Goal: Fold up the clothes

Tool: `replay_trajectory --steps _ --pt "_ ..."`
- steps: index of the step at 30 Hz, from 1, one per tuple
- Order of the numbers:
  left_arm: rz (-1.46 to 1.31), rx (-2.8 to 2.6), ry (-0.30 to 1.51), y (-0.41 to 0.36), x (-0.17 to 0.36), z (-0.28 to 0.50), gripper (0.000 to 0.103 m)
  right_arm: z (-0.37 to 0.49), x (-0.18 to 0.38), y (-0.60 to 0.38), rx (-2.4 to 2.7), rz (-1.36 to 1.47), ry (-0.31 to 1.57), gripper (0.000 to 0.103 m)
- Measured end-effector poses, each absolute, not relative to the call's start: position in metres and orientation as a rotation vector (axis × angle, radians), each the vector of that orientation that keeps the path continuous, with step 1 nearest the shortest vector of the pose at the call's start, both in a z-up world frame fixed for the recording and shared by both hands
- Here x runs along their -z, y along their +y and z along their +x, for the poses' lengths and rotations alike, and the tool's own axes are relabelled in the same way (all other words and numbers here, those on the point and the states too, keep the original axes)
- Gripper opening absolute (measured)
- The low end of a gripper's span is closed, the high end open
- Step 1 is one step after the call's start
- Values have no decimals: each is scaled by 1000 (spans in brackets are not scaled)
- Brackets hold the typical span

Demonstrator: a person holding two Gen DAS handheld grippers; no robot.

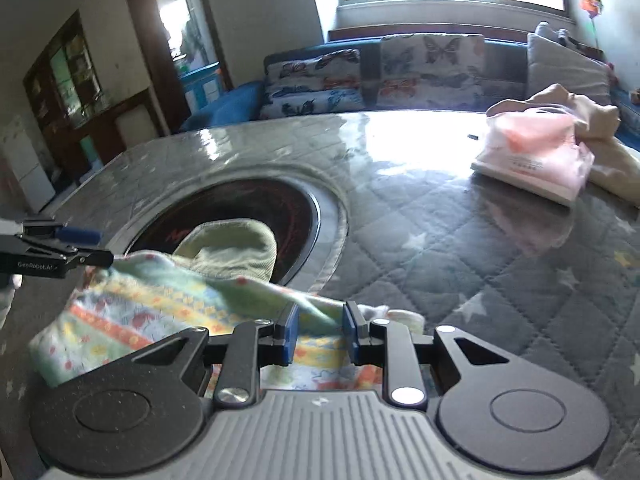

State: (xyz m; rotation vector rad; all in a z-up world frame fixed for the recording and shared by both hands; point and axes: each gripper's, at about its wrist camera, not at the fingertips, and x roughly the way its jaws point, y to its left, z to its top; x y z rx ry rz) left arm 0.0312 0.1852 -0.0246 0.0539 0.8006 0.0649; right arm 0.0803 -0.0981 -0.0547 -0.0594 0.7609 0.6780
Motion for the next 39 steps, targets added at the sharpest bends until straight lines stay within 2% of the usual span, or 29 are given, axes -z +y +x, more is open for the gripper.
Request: replay_trajectory --steps 2,4,14,20,22,30,39 --pt "56 -81 783 186 19 27 53 77 50 -94 -669 -81 726 31" --pt "50 -66 763 183 12 21 53 75 46 -88 -699 -74 710 34" --pt "27 98 735 139 10 8 48 71 57 -39 -810 -64 744 33" --pt "-4 72 786 146 30 21 45 75 65 -31 -774 -93 743 31" --pt "-22 57 800 151 34 24 41 72 62 -30 -774 -111 728 32" --pt "-45 114 744 129 19 26 41 50 58 -17 -825 -131 688 32" --pt "-71 85 808 126 43 47 41 37 67 -10 -818 -183 665 39"
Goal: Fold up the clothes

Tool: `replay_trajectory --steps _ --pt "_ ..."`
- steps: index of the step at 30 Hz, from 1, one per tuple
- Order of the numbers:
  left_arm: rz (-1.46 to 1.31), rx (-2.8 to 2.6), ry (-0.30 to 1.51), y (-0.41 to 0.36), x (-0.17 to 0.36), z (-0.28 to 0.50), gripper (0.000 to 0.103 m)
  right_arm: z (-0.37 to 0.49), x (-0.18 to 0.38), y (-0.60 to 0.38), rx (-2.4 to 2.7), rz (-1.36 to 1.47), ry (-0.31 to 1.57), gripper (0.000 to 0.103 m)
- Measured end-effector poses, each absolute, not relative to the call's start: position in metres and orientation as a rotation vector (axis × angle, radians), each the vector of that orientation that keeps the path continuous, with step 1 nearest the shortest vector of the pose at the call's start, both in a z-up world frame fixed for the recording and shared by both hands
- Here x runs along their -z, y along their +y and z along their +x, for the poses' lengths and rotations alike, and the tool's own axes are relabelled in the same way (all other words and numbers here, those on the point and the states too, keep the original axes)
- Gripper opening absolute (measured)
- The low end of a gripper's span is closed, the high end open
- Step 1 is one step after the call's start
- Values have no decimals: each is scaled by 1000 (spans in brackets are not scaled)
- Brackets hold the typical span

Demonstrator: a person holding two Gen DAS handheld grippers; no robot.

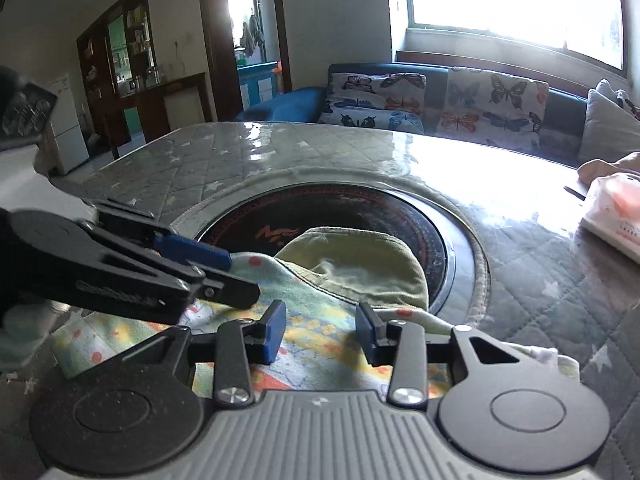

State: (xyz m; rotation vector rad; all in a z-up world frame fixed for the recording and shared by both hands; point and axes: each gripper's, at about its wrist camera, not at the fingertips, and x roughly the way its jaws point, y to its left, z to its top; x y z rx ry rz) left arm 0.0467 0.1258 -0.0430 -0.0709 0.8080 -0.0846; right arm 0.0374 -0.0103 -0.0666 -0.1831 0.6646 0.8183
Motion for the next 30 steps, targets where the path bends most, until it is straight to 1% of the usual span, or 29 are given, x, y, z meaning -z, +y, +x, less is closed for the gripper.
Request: replay_trajectory --steps 6,8,10,14,16,19,21,23,27,28,29,30 --pt "-87 74 800 129 45 43 42 27 66 -15 -829 -202 640 41" --pt "-89 67 797 129 45 43 42 25 70 -15 -827 -208 642 46" --pt "-89 62 790 128 43 40 42 25 72 -17 -822 -188 642 47" --pt "-87 57 755 128 33 27 43 25 75 -19 -808 -176 637 64" --pt "-92 61 734 127 27 19 43 25 77 -20 -803 -170 638 69" --pt "-99 69 716 124 22 7 43 26 79 -19 -801 -165 642 80" --pt "-102 72 712 122 21 0 44 25 81 -18 -802 -168 642 82" --pt "-113 69 715 122 22 -7 45 25 82 -18 -802 -170 643 88" --pt "-133 54 720 123 27 -15 47 23 81 -18 -798 -171 643 92" --pt "-138 50 721 123 28 -16 47 22 80 -19 -800 -169 640 94" --pt "-143 49 724 124 30 -17 47 21 79 -20 -804 -167 639 100" --pt "-148 47 727 124 31 -19 47 21 79 -20 -807 -164 639 103"
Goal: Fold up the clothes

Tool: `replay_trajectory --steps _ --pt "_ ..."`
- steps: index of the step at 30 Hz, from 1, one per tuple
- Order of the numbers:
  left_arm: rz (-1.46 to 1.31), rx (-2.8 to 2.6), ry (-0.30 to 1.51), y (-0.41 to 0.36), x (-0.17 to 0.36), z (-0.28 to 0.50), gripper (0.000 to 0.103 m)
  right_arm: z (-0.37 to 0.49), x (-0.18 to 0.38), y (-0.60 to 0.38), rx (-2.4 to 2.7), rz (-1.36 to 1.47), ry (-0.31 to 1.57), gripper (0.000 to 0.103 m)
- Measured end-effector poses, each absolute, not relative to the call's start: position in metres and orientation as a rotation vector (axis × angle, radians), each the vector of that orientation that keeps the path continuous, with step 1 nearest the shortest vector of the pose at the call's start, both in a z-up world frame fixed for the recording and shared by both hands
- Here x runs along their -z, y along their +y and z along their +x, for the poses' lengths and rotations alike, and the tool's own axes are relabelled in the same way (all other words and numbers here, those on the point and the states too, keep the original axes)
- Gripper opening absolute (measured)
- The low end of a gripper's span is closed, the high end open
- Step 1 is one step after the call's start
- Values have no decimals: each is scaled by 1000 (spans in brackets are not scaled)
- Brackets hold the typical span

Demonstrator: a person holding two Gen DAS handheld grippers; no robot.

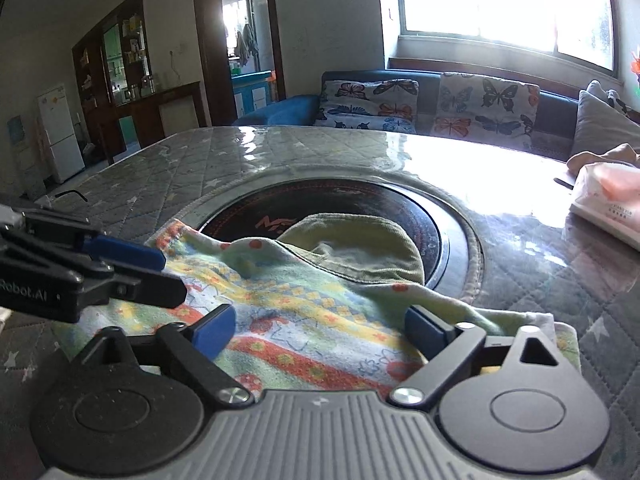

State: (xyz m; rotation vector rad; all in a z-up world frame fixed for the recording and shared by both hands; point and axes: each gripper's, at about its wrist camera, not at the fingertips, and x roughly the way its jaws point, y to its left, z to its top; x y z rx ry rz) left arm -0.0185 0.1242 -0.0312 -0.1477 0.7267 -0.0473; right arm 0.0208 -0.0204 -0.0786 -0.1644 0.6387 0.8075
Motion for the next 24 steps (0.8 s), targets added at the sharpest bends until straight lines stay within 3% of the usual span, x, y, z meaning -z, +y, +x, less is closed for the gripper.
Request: replay_trajectory --steps 24 --pt "-188 -6 722 143 31 -6 54 13 88 -10 -792 -251 650 103"
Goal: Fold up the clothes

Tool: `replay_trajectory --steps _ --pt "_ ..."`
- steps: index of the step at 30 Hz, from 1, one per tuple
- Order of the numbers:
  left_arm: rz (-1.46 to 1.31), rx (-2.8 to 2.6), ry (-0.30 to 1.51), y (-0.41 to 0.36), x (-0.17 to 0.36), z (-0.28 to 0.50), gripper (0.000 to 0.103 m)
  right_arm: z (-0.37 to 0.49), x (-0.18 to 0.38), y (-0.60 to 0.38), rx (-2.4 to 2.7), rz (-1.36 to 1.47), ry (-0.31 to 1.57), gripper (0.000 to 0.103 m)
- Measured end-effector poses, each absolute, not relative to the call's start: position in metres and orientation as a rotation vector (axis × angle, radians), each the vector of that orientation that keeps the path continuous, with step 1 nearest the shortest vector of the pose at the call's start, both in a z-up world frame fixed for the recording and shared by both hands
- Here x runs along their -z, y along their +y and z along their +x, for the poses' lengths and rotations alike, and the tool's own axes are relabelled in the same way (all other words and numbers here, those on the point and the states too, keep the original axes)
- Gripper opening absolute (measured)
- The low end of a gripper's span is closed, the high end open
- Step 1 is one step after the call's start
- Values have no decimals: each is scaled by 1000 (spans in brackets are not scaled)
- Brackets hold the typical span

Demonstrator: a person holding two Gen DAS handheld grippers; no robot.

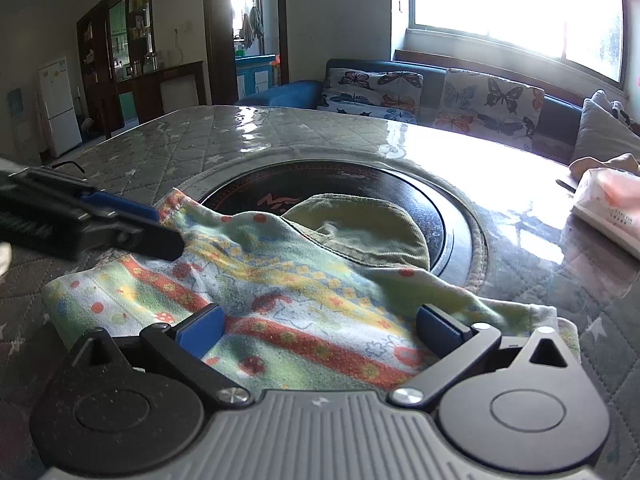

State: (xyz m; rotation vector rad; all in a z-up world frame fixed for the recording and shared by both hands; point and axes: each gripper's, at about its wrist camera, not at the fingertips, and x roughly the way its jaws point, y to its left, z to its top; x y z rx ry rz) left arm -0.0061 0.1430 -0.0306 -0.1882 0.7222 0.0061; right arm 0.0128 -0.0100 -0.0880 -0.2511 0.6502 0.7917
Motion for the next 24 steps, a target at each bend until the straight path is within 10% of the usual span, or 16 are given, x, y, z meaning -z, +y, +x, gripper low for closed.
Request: replay_trajectory --steps 24 --pt "-209 24 736 122 34 -17 55 -10 74 -17 -835 -311 637 103"
